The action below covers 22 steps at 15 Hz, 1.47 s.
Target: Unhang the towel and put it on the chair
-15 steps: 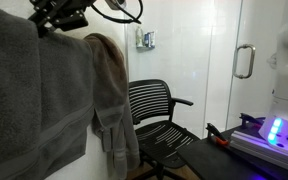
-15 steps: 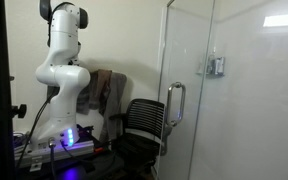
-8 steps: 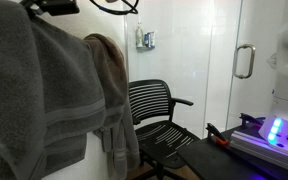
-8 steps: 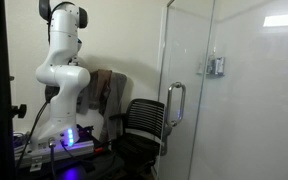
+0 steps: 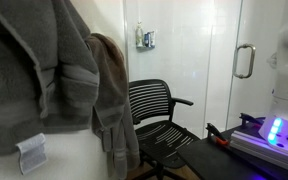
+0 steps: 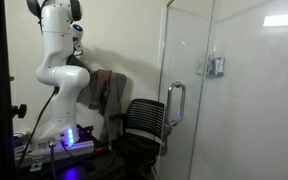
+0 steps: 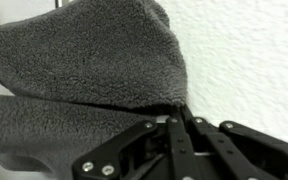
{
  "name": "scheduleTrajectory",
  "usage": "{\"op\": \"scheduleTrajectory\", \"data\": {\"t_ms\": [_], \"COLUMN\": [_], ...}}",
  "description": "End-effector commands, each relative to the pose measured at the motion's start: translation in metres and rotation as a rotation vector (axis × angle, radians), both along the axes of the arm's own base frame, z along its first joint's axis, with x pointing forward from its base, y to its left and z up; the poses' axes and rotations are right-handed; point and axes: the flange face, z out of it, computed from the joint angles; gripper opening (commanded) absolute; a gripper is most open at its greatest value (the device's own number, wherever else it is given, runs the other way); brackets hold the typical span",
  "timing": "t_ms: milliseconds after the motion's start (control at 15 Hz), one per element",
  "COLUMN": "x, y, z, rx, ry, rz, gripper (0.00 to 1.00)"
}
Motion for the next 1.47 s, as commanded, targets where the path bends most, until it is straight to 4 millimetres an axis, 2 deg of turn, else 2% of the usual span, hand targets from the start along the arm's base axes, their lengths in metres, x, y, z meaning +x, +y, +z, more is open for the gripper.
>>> {"op": "scheduleTrajectory", "data": {"t_ms": [0, 267, 467, 733, 1000, 1200, 1267, 1333, 1400], "x": [-0.005, -0.005, -0.019, -0.054, -0.096, -0.122, -0.116, -0.110, -0.090], "y": [-0.067, -0.141, -0.198, -0.278, -0.370, -0.450, -0.476, -0.490, -0.499], "z": [0.056, 0.103, 0.131, 0.167, 0.193, 0.193, 0.180, 0.161, 0.137], "rx": [0.025, 0.007, 0.009, 0.011, -0.011, 0.000, 0.050, 0.070, 0.081], "ry": [-0.117, -0.222, -0.271, -0.302, -0.308, -0.244, -0.173, -0.106, -0.036], "rz": [-0.159, -0.344, -0.494, -0.697, -0.889, -1.020, -1.019, -1.019, -1.007], "gripper": [0.01, 0.01, 0.01, 0.01, 0.01, 0.01, 0.01, 0.01, 0.01]}}
